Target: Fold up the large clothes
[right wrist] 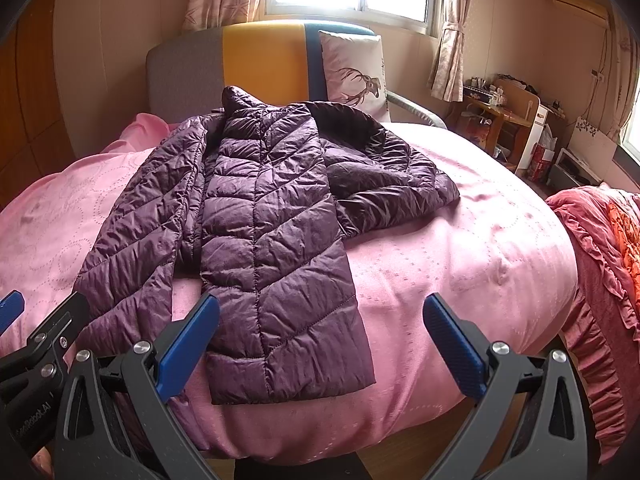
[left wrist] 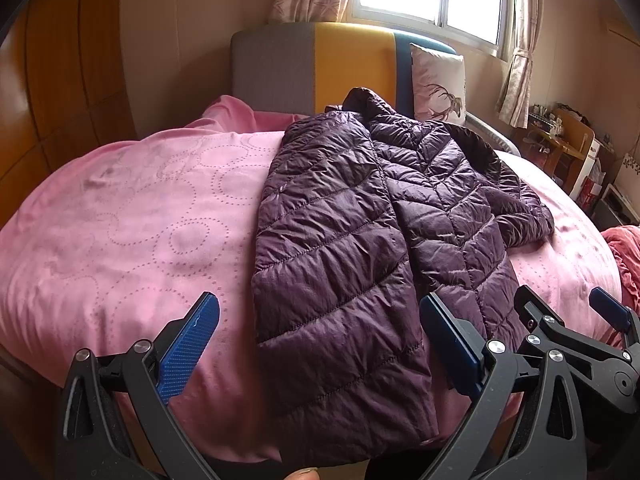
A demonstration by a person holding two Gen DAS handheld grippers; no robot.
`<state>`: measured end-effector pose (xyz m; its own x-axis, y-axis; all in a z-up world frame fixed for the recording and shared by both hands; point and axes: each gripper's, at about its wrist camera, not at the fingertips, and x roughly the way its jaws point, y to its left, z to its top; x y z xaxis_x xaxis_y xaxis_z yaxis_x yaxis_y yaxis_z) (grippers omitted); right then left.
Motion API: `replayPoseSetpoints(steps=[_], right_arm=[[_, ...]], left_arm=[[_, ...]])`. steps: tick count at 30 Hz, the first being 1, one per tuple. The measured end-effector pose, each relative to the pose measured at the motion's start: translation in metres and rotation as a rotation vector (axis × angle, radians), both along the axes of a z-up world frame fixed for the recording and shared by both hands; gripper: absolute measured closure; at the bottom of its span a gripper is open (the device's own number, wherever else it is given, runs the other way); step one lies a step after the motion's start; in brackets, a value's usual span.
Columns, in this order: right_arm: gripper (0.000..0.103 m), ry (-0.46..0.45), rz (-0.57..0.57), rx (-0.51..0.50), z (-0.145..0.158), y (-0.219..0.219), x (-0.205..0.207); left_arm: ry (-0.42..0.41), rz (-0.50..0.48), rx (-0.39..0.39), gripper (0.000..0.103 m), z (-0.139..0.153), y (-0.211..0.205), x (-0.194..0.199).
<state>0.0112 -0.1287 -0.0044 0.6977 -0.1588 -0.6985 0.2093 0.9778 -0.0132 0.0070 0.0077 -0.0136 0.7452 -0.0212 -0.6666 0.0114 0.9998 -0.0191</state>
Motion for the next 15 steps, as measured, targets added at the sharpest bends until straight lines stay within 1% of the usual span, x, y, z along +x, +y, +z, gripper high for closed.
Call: replayPoseSetpoints(steps=[15], right_arm=[[0.002, 0.012, 0.008, 0.006, -0.0036, 0.0006, 0.0012]], left_arm=[[0.008, 0.0, -0.003, 0.004, -0.0027, -0.0003, -0.001]])
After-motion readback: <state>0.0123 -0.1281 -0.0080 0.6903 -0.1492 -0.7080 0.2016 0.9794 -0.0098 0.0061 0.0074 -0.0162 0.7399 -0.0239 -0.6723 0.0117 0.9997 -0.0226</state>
